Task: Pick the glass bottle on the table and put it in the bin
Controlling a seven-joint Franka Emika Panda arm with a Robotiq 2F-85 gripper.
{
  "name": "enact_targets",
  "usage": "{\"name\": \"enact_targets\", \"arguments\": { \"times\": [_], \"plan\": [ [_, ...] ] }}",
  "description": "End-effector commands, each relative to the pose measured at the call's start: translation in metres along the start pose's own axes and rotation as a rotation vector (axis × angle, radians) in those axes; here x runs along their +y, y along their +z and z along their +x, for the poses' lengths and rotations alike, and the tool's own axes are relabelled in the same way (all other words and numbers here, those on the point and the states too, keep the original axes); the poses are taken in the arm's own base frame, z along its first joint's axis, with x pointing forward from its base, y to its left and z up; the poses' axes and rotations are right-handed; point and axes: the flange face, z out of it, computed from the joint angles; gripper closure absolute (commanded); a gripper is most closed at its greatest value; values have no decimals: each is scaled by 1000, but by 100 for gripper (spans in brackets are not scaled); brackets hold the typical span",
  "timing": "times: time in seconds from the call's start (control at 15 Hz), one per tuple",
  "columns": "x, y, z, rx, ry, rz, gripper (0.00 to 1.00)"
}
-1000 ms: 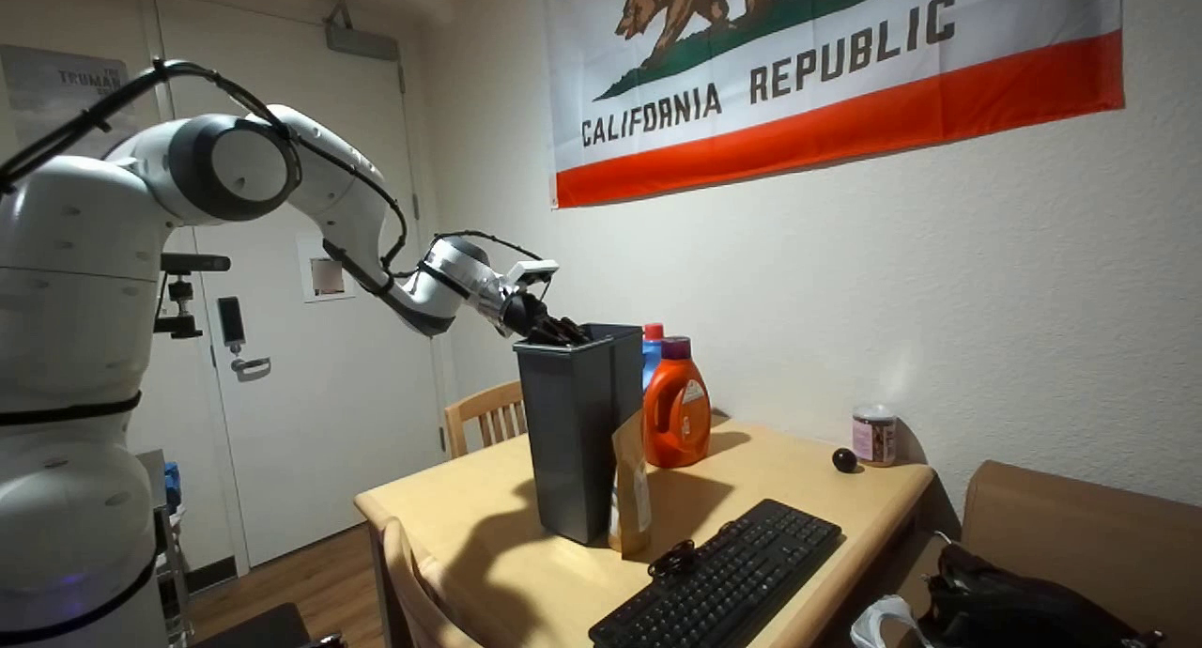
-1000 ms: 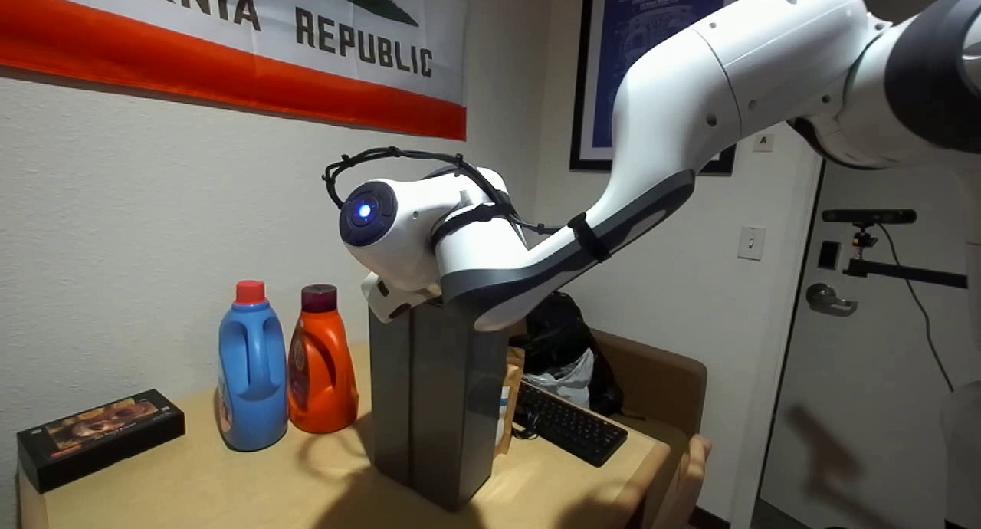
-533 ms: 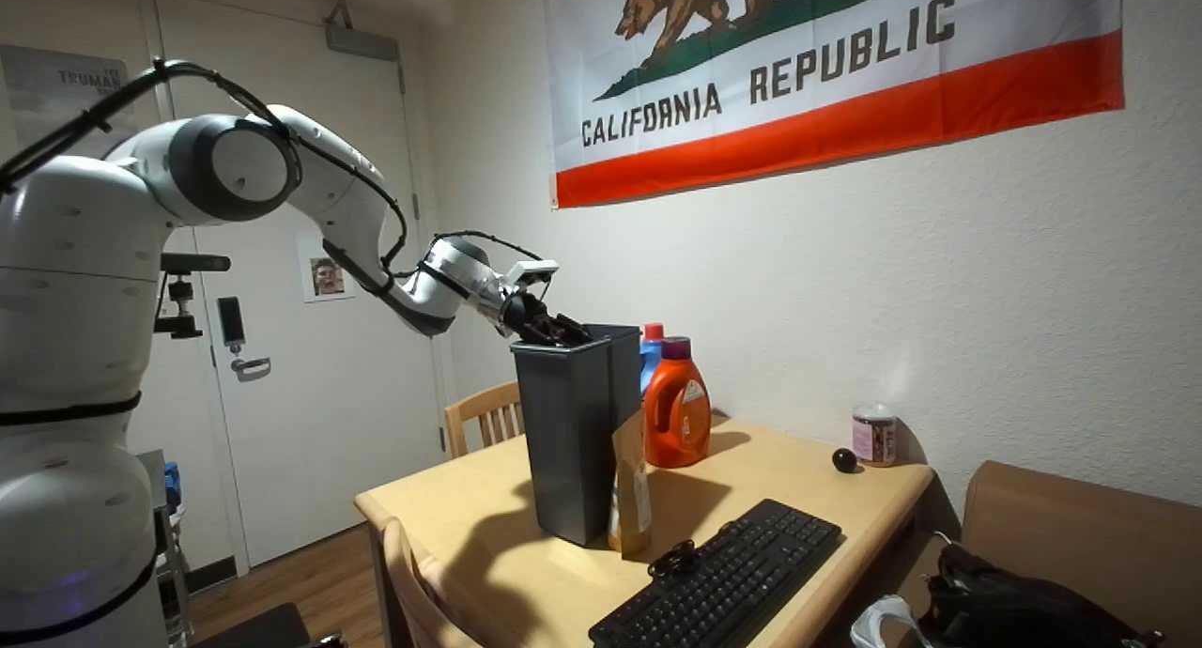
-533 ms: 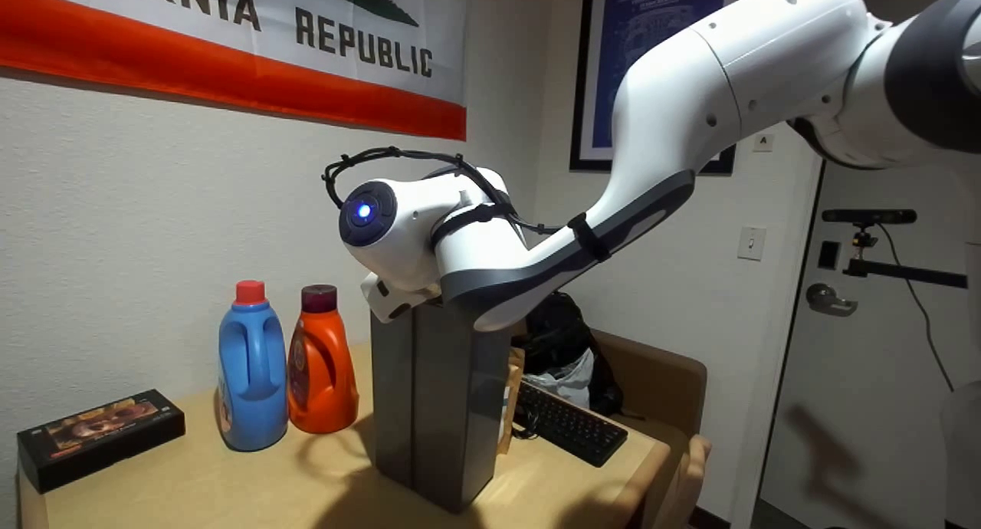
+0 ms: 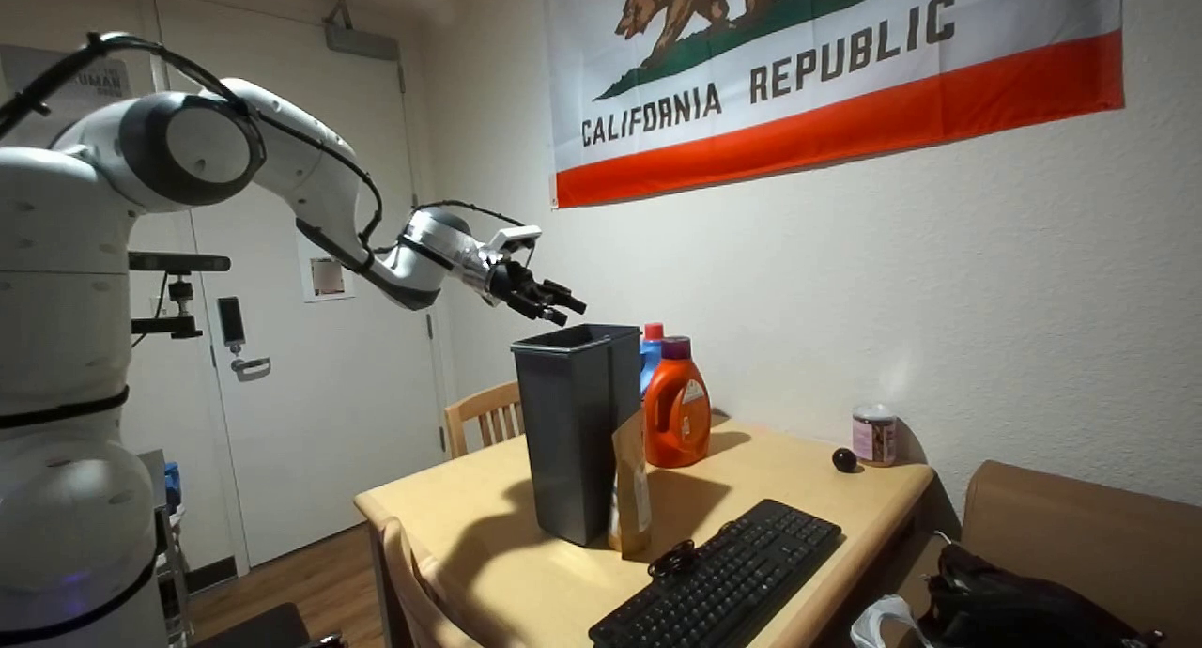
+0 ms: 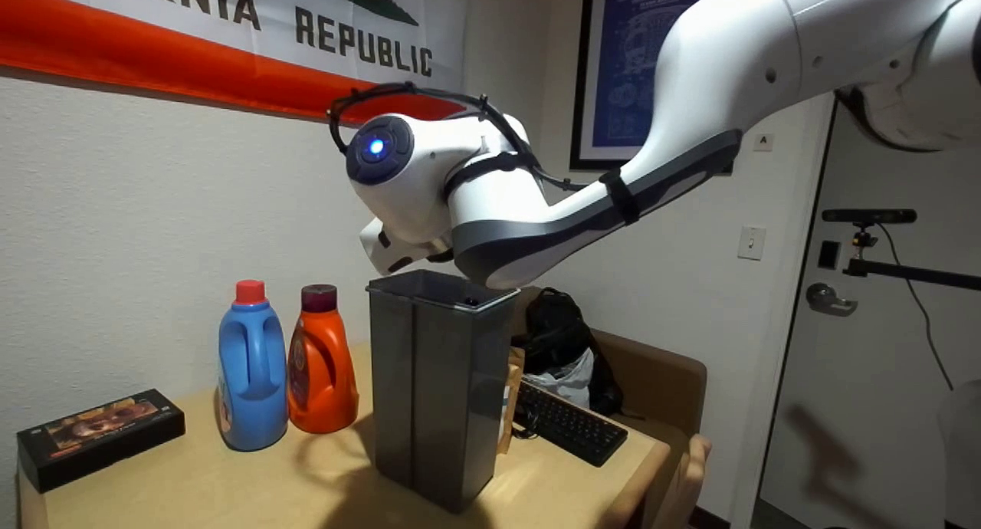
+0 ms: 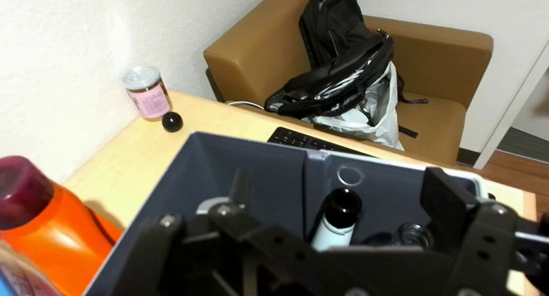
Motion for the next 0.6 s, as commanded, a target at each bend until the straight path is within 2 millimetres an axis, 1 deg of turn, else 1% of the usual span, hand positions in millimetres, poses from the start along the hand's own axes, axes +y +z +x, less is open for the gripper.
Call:
{"name": "enact_targets", "arguments": {
  "times": [0.0,0.07,0.2,0.33,0.47,0.53],
  "plan": [
    [-33,-50,-30,-45,32,-41,0],
    [-39,-63,-35,-54,35,-49,0],
    [-56,-91,-38,-82,20,-54,0],
    [-73,-111,-35,-110,10,-50,0],
    [-90,-120,-34,-155,39,-11,0],
    [-101,-120,-34,-166,67,23,0]
  ]
}}
